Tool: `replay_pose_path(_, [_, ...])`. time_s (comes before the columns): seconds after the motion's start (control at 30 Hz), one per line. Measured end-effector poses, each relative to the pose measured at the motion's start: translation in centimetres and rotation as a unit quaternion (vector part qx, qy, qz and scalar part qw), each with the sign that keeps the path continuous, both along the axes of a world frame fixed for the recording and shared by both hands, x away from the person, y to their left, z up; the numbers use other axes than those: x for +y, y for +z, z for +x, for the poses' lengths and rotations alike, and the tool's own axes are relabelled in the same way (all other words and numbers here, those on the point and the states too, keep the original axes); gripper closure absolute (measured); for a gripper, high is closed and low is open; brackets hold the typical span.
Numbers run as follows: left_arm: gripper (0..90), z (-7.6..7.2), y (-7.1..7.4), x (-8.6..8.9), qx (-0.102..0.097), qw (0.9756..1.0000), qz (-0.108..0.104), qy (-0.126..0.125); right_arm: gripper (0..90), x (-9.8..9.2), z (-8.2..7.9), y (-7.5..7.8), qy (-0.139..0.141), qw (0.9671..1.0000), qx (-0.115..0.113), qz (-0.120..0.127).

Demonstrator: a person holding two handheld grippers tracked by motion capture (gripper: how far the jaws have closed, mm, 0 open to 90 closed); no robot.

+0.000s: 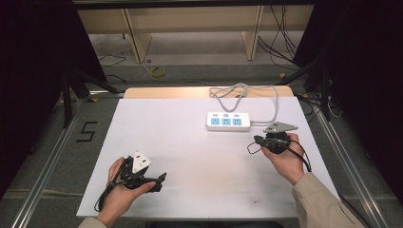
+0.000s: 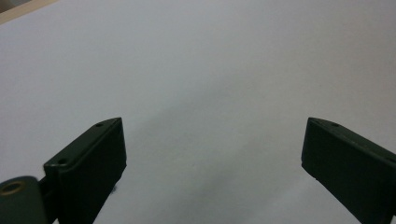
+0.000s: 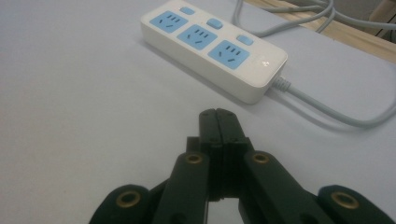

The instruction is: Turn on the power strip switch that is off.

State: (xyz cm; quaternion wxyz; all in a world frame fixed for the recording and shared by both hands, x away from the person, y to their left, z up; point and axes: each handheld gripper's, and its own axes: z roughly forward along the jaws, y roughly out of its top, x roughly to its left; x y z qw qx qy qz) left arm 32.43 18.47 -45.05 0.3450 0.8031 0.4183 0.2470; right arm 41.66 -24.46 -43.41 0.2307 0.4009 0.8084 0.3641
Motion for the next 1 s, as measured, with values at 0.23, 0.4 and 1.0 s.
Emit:
replay_pose_path(0.23, [6.2, 0.0, 0.0, 0.0, 0.0, 1.0, 0.0, -0.001, 90.0, 0.1, 0.4, -0.2, -0.004, 1.0, 0.002, 0.0])
replay_pose_path(0.4, [6.1, 0.0, 0.0, 0.0, 0.0, 1.0, 0.0, -0.001, 90.0, 0.3, 0.6, -0.2, -0.003, 1.0, 0.003, 0.001])
replay_pose_path(1.0, [6.2, 0.0, 0.0, 0.0, 0.0, 1.0, 0.002, -0.004, 90.0, 1.0, 1.7, -0.4, -0.004, 1.0, 0.006, 0.0])
